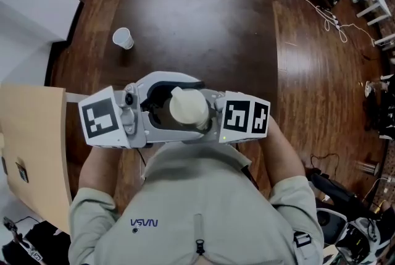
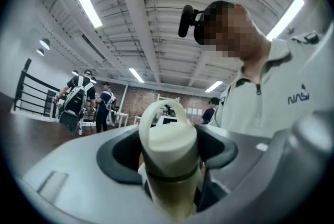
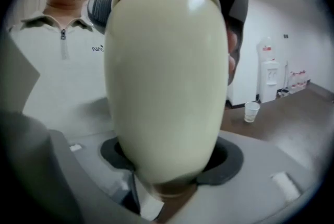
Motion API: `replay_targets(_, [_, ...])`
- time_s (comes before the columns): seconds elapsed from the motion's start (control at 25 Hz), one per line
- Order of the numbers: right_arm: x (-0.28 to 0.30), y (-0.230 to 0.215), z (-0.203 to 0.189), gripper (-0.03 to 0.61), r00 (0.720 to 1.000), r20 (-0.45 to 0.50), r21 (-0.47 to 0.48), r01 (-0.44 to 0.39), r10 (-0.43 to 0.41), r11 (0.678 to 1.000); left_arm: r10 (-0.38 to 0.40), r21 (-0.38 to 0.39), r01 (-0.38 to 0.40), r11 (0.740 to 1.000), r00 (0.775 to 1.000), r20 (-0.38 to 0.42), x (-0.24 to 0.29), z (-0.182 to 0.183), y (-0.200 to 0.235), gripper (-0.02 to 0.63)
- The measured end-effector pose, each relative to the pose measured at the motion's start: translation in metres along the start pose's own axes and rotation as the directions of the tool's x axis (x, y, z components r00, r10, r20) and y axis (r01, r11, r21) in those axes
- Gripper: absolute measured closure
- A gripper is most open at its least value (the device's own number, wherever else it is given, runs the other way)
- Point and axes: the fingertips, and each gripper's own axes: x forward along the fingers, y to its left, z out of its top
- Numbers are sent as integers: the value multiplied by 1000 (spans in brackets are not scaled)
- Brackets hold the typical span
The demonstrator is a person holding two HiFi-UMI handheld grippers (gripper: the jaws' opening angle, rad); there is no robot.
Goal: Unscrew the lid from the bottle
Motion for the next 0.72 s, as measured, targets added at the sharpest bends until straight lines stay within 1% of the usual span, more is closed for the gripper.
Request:
replay_targets(0.08, [-4,-19,-4,276,992,-4,3,130,-130,992,88,33,-89,996,996,22,2,3,9,296])
replay_targets(0.16, [-8,-35,-12,276,964,-22,5,265,-264,964,184,59,-187,980,981,62,3,8,16,296])
replay_targets(0.28, [-9,-53,-17,276,898,-25,-19,439,-439,898,310,117,-322,939,944,112,-3,12,16,297])
replay_targets(0.36, [-9,-64,-22,276,849,12,13,528,-529,849,380,140,-397,907,915,134,-12,9,16,296])
replay_targets(0.48, [-14,-82,-38,276,763,68,104,635,-642,765,479,133,-499,857,864,156,-30,-7,25,298])
replay_targets(0.56, [-21,-93,-53,276,708,89,155,685,-701,712,545,134,-563,816,825,148,-44,-33,38,298])
replay_targets(0.64, [-28,-103,-69,276,658,98,195,723,-746,663,619,106,-632,768,775,131,-57,-65,55,298])
replay_targets(0.72, [-31,-110,-83,276,616,100,226,751,-781,621,688,53,-694,718,719,98,-71,-101,69,298])
